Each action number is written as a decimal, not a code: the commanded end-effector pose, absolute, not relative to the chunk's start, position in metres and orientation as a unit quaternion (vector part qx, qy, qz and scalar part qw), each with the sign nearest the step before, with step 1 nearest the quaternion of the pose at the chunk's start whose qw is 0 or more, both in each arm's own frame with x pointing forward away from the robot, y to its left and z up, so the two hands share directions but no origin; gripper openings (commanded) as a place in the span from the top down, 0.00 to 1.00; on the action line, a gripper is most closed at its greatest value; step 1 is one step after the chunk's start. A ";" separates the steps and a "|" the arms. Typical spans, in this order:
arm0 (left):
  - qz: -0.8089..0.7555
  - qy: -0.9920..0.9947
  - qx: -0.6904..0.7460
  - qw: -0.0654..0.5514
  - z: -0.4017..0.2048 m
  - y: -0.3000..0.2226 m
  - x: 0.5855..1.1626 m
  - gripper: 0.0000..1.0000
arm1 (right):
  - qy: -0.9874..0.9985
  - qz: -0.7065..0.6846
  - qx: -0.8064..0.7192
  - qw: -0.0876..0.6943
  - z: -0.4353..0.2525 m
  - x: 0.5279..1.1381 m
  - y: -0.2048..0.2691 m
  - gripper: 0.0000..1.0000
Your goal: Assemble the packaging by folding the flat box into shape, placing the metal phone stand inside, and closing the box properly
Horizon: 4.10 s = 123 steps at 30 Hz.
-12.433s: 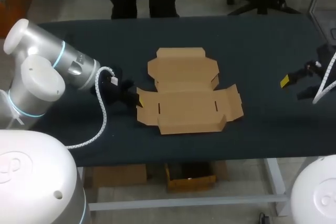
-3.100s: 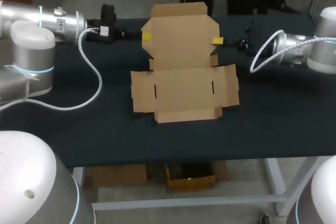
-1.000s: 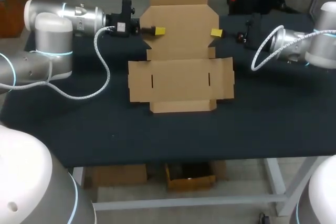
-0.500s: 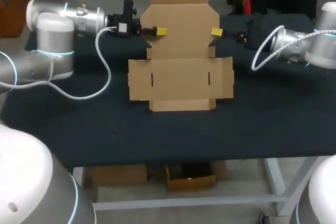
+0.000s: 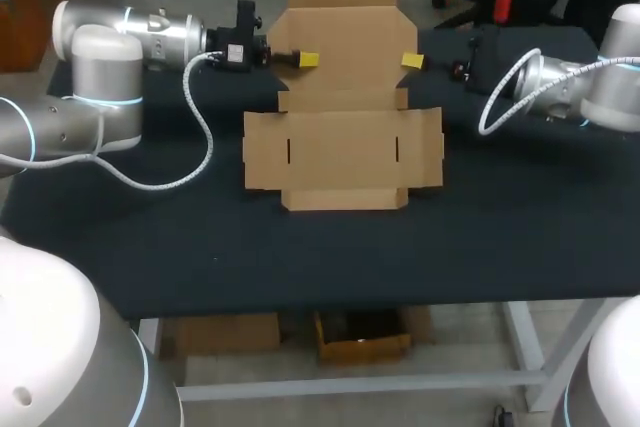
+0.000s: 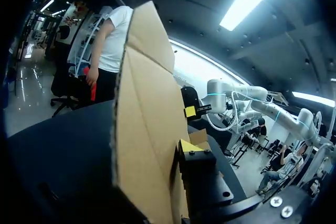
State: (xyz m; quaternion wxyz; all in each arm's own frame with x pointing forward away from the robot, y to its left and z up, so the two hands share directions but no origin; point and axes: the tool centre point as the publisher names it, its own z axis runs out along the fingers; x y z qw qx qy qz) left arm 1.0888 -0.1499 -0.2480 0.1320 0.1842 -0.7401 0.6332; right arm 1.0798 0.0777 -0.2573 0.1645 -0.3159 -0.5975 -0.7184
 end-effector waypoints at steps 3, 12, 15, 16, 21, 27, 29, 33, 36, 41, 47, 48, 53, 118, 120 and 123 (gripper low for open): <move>0.634 -0.739 0.178 0.138 -0.251 -0.150 1.094 0.98 | -0.596 -0.721 -0.313 0.165 -0.258 1.081 0.078 1.00; 0.635 -0.739 0.175 0.141 -0.252 -0.151 1.095 1.00 | -0.594 -0.723 -0.312 0.168 -0.259 1.081 0.078 1.00; 0.636 -0.739 0.175 0.140 -0.253 -0.151 1.096 1.00 | -0.594 -0.722 -0.312 0.171 -0.259 1.081 0.078 0.76; 0.637 -0.738 0.175 0.139 -0.253 -0.151 1.096 1.00 | -0.595 -0.720 -0.313 0.171 -0.259 1.081 0.078 0.65; 0.639 -0.737 0.181 0.126 -0.249 -0.149 1.102 1.00 | -0.608 -0.707 -0.328 0.153 -0.250 1.076 0.066 0.44; 0.642 -0.740 0.169 0.109 -0.240 -0.149 1.111 1.00 | -0.626 -0.686 -0.352 0.120 -0.240 1.062 0.048 0.51; 0.643 -0.742 0.161 0.104 -0.238 -0.151 1.114 1.00 | -0.632 -0.678 -0.359 0.110 -0.237 1.057 0.042 0.55; 0.646 -0.744 0.144 0.092 -0.232 -0.155 1.120 1.00 | -0.640 -0.668 -0.369 0.094 -0.234 1.044 0.032 0.68; 0.654 -0.740 0.137 0.084 -0.227 -0.156 1.126 1.00 | -0.643 -0.663 -0.374 0.083 -0.231 1.034 0.026 1.00; 0.655 -0.742 0.121 0.076 -0.221 -0.159 1.130 1.00 | -0.653 -0.651 -0.382 0.068 -0.228 1.017 0.021 1.00; 0.649 -0.750 0.108 0.067 -0.217 -0.162 1.135 1.00 | -0.672 -0.626 -0.393 0.046 -0.226 0.998 0.020 1.00; 0.649 -0.751 0.106 0.066 -0.217 -0.163 1.136 1.00 | -0.676 -0.621 -0.395 0.039 -0.226 0.994 0.020 1.00; 0.648 -0.753 0.099 0.061 -0.215 -0.164 1.138 1.00 | -0.696 -0.589 -0.411 0.019 -0.232 0.974 0.020 1.00; 0.634 -0.773 0.012 -0.008 -0.199 -0.176 1.088 1.00 | -0.748 -0.543 -0.382 -0.018 -0.311 0.897 0.052 1.00; 0.634 -0.773 0.012 -0.011 -0.198 -0.176 1.087 1.00 | -0.748 -0.543 -0.381 -0.017 -0.314 0.895 0.054 1.00; 0.635 -0.773 0.011 -0.015 -0.197 -0.176 1.082 1.00 | -0.748 -0.543 -0.380 -0.013 -0.318 0.894 0.058 1.00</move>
